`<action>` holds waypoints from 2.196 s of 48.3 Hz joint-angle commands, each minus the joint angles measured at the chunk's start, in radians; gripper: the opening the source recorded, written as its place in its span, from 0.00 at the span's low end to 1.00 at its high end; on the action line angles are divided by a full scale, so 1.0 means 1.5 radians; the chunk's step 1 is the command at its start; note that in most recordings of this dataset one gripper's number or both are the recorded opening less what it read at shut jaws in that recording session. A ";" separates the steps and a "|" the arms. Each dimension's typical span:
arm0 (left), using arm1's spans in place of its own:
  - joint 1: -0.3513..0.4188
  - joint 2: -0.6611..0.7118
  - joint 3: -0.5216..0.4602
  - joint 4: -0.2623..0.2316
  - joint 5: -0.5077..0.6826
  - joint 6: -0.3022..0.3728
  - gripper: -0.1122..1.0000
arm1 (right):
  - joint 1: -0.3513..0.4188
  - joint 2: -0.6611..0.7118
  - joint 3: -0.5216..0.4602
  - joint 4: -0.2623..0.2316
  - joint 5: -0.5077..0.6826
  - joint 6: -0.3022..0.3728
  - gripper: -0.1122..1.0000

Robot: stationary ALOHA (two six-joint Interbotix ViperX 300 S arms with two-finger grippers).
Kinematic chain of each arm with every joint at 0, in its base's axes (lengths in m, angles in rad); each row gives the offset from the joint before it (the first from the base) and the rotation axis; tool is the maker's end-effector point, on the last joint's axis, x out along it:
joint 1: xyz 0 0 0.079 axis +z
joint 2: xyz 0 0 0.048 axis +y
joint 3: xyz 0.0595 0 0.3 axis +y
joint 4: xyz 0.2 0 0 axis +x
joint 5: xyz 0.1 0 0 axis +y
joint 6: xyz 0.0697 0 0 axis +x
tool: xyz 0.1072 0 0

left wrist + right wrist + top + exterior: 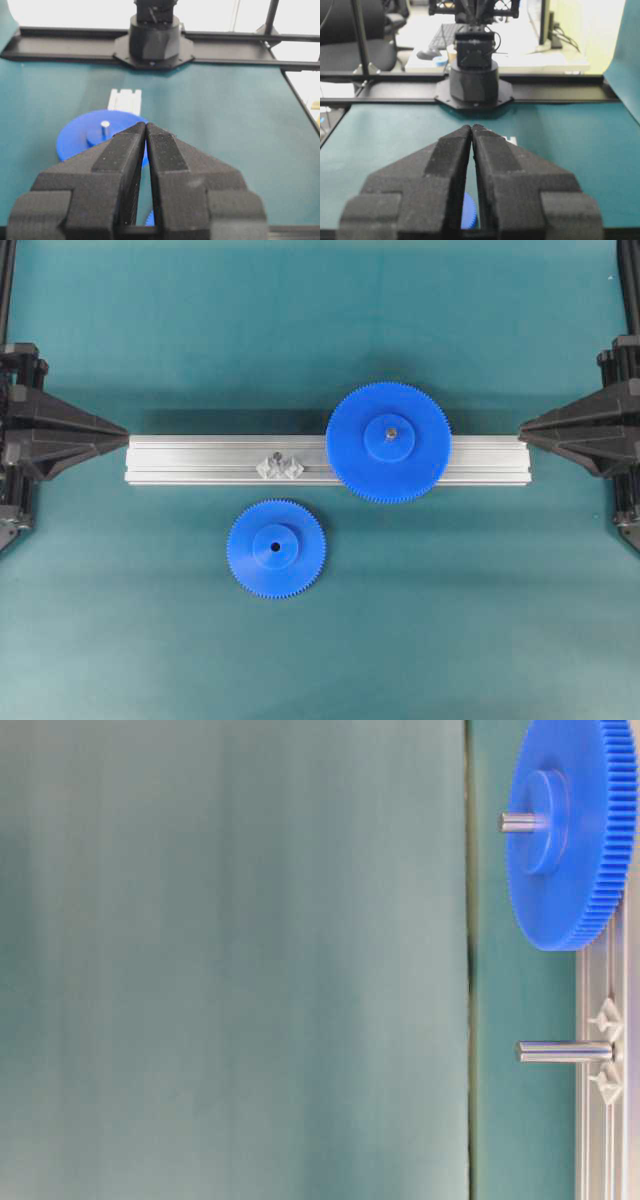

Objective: Insert the small gear onto the shaft.
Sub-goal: 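Move the left gripper toward the loose small blue gear, then lower the left gripper over the small blue gear and grasp its hub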

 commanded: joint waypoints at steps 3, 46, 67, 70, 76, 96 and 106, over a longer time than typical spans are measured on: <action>-0.020 0.013 -0.041 0.007 0.054 -0.022 0.21 | 0.001 0.008 -0.016 0.016 0.016 0.006 0.26; -0.051 0.294 -0.237 0.007 0.299 -0.036 0.54 | -0.078 0.002 -0.088 0.000 0.350 0.022 0.32; -0.061 0.454 -0.318 0.007 0.385 -0.079 0.91 | -0.114 -0.002 -0.093 -0.020 0.455 0.022 0.35; -0.061 0.480 -0.331 0.007 0.392 -0.079 0.91 | -0.117 -0.003 -0.092 -0.020 0.457 0.022 0.35; -0.061 0.528 -0.359 0.007 0.410 -0.079 0.91 | -0.119 -0.004 -0.091 -0.020 0.454 0.022 0.35; -0.070 0.649 -0.441 0.007 0.495 -0.079 0.91 | -0.119 -0.012 -0.082 -0.020 0.442 0.024 0.35; -0.072 0.695 -0.466 0.007 0.523 -0.078 0.91 | -0.119 -0.012 -0.074 -0.020 0.440 0.026 0.35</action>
